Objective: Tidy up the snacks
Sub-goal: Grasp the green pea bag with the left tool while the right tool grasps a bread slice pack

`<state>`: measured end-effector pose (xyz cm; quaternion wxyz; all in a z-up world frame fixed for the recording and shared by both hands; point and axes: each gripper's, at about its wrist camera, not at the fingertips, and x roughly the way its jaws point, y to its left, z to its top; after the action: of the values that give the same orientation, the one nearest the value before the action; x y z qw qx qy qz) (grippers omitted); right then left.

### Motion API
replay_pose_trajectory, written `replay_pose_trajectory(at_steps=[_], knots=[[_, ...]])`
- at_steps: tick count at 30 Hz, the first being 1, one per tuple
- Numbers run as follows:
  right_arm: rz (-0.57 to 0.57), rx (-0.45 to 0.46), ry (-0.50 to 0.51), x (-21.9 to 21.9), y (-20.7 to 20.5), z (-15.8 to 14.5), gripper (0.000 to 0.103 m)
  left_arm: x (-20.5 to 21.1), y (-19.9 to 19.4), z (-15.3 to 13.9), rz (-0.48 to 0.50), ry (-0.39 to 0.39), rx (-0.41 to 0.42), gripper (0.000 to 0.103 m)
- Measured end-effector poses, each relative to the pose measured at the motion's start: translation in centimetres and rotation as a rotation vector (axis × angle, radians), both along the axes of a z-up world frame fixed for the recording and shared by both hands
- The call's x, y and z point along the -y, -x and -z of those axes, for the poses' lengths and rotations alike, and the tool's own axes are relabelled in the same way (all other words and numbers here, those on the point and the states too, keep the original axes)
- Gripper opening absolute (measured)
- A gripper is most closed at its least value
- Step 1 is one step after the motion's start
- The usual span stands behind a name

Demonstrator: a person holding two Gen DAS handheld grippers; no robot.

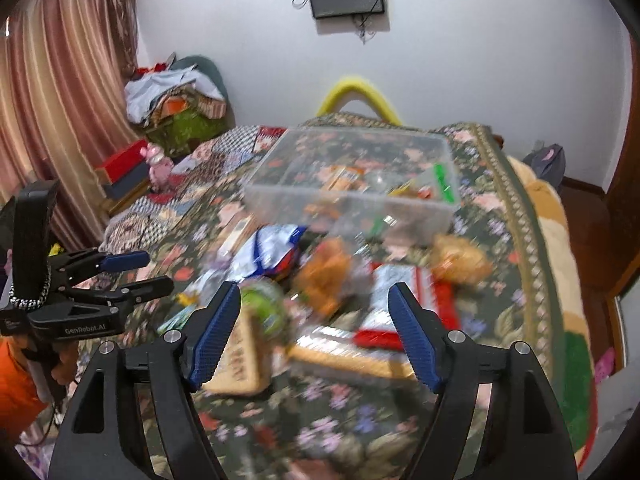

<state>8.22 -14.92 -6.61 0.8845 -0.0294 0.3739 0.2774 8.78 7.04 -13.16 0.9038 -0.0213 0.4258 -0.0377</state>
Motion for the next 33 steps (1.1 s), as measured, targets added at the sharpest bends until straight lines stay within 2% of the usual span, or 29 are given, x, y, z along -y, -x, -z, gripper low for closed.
replay_pose_trajectory(at_steps=[5,15,17,20,26,30,33], knots=[[-0.036,-0.05,0.03,-3.0,1.5,2.0,0.074,-0.1,1.8,1.2,0.037,-0.011,-0.014,0.063],[-0.08,-0.122,0.12,-7.2,1.9,5.9,0.073,-1.3,3.2,3.2,0.052,0.069,-0.061,0.063],[-0.076,-0.141,0.111,-7.1,1.7,6.2,0.067,-1.2,3.0,3.6,0.053,0.075,-0.066,0.063],[-0.075,-0.168,0.104,-6.9,1.5,6.5,0.054,-0.7,2.7,3.9,0.068,0.084,-0.07,0.063],[-0.068,-0.166,0.071,-5.7,1.9,5.7,0.052,0.3,1.5,5.0,0.098,0.107,-0.096,0.063],[-0.066,-0.161,0.052,-5.0,2.0,5.1,0.052,1.3,0.5,6.4,0.109,0.085,-0.121,0.063],[-0.068,-0.148,0.044,-4.8,2.1,4.7,0.052,1.9,0.1,7.0,0.104,0.059,-0.097,0.063]])
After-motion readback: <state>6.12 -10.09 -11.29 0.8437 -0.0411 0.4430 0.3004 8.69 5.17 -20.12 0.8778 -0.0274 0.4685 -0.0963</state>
